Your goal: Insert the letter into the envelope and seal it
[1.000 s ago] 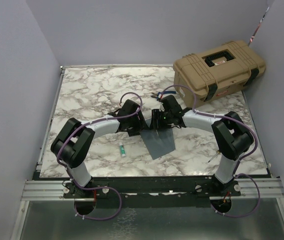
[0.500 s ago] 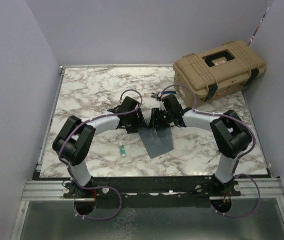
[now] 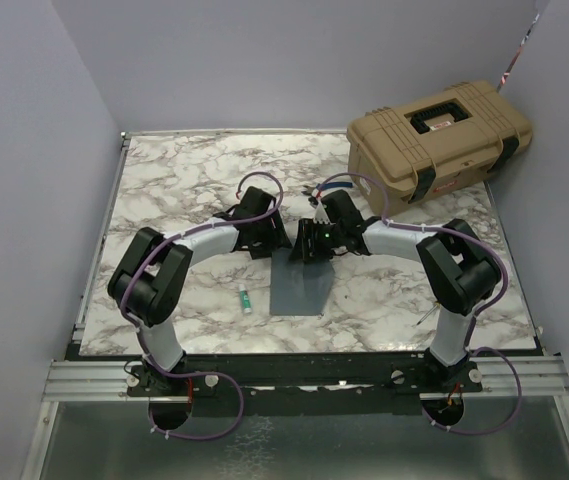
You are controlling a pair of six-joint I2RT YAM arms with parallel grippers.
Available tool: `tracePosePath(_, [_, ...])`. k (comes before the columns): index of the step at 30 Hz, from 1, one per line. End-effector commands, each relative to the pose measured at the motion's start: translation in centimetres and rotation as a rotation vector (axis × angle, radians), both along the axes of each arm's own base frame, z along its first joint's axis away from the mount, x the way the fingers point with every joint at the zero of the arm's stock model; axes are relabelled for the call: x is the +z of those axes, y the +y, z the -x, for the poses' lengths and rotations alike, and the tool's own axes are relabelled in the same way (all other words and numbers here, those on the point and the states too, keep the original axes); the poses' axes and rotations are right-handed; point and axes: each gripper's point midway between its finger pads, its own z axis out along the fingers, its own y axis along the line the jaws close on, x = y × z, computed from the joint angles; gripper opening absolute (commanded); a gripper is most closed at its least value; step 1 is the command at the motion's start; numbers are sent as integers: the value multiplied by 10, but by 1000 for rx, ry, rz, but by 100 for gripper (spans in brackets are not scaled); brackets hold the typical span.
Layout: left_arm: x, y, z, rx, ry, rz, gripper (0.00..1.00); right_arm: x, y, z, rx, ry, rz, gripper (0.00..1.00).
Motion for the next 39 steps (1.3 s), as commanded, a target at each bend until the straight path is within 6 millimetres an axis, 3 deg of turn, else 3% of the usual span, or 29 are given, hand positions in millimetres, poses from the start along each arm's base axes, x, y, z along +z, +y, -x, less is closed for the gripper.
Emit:
tracePosePath(1, [-17, -1, 4, -24, 35, -26, 63, 9, 22, 4, 57, 7, -74, 55])
tracePosePath(7, [-12, 16, -2, 40, 16, -79, 63, 13, 3, -8, -43, -27, 37, 54])
tracePosePath(12, [7, 36, -6, 73, -34, -145, 65, 37, -14, -11, -91, -93, 87, 54])
tracePosePath(17, [27, 54, 1, 89, -67, -197, 70, 54, -26, -3, -137, -99, 99, 55])
tracePosePath(21, [34, 82, 22, 127, -46, -284, 78, 48, -49, 6, -229, -70, 165, 55])
tracePosePath(24, [28, 107, 52, 163, 14, -353, 84, 47, -62, 15, -269, -56, 187, 55])
tracePosePath(27, [16, 119, 83, 178, 67, -351, 86, 48, -68, 27, -289, -31, 175, 55])
tracePosePath(32, [0, 126, 116, 184, 116, -325, 83, 47, -78, 41, -326, 3, 178, 55])
tracePosePath(39, [-8, 98, 120, 112, 113, -201, 71, 36, -91, 54, -348, 28, 206, 55])
